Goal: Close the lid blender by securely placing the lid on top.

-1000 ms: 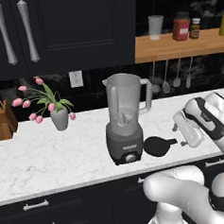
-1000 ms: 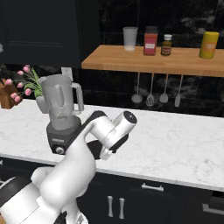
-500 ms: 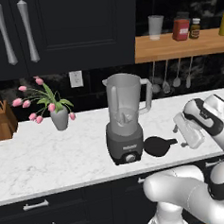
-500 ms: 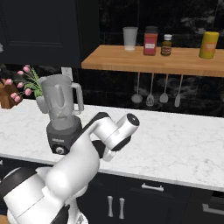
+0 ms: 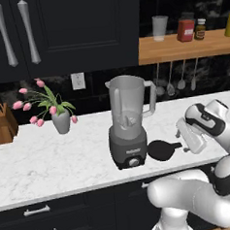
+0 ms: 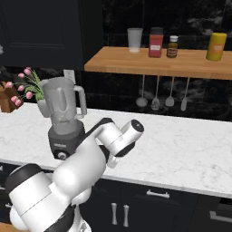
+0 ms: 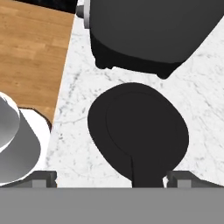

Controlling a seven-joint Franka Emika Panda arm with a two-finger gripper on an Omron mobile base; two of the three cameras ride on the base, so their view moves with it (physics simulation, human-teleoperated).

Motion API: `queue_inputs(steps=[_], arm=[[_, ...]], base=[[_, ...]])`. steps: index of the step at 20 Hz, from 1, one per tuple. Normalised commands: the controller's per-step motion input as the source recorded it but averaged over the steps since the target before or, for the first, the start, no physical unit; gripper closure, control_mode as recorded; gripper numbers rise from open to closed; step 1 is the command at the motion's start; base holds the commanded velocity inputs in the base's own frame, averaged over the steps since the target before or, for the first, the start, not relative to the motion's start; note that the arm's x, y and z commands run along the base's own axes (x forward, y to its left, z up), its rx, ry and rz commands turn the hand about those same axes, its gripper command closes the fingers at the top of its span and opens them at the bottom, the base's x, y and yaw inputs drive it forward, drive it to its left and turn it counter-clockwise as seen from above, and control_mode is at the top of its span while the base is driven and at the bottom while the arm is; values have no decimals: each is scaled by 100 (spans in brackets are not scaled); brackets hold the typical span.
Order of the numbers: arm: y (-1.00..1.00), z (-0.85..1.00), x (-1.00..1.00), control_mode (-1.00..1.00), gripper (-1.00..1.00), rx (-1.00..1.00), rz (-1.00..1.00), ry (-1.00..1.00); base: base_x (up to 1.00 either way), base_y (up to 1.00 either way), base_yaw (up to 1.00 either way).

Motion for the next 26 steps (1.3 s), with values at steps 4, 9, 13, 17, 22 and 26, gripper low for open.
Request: queue_inputs(steps=[4,9,13,17,22,26], arm=[[0,-13,21,-100,-100,0,0,1],[0,-16,20,-100,-100,0,0,1],[-1,-16,14,-100,-100,0,0,0],[-1,-16,9,-100,-100,0,0,0],[-3,-17,5,-100,-100,0,0,0],[-1,-23,2,-100,-100,0,0,0]], base=[[0,0,0],[0,0,0],[0,0,0],[0,0,0],[0,0,0],[0,0,0]])
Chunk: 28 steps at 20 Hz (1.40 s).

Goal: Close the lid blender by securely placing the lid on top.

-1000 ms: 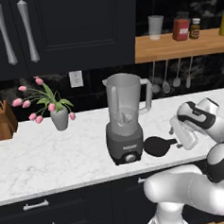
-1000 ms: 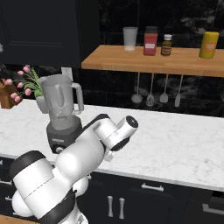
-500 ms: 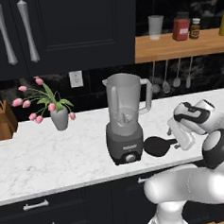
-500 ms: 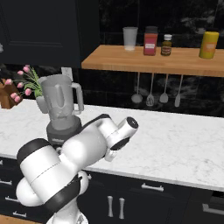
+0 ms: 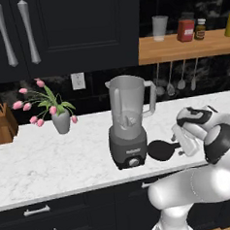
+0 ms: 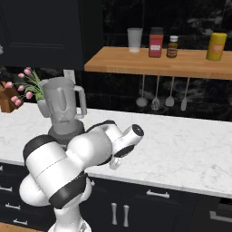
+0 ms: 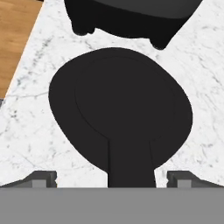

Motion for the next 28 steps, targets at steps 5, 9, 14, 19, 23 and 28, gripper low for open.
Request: queue_inputs(steps=[5,9,14,19,23,28], arm=[[0,-22,0,-100,-100,0,0,0],[0,-8,11,-100,-100,0,0,0],[0,-1,21,-100,-100,0,0,1],[0,-23,12,-100,100,0,0,4],[6,-35,0,-100,100,0,0,2],[22,-1,0,-100,100,0,0,0]], base=[[0,0,0],[0,0,0],[0,0,0],[0,0,0],[0,0,0],[0,0,0]])
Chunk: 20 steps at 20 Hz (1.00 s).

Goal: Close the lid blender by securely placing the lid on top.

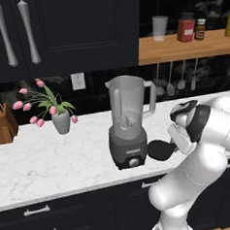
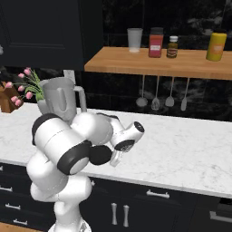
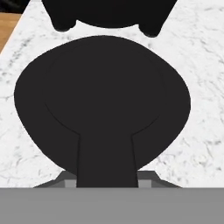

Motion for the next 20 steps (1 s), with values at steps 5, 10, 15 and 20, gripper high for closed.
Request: queue_inputs(steps=[5,10,15,20], arm=[[2,21,-17,-100,100,0,0,-5],[0,64,-37,-100,100,0,0,-8],[0,79,-32,-100,100,0,0,-7],[0,74,-41,-100,100,0,0,-12]], base=[[0,0,0],[0,0,0],[0,0,0],[0,0,0]])
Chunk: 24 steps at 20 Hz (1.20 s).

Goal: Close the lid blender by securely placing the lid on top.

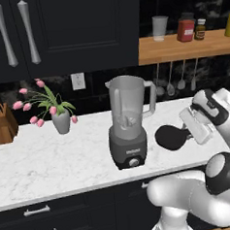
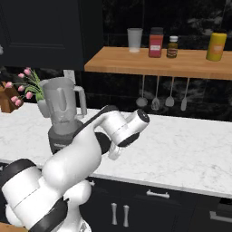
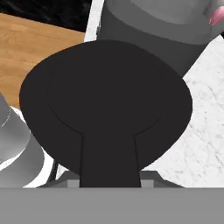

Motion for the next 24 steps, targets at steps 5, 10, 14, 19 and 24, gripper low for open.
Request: queue_inputs(steps=[5,10,14,19,24], arm=[[0,73,-56,-100,100,0,0,-15],[0,79,-56,-100,100,0,0,-15],[0,80,-53,-100,100,0,0,-16],[0,74,-51,-100,100,0,0,-19],[2,74,-44,-100,100,0,0,-19]], base=[[0,0,0],[0,0,0],[0,0,0],[0,0,0],[0,0,0]])
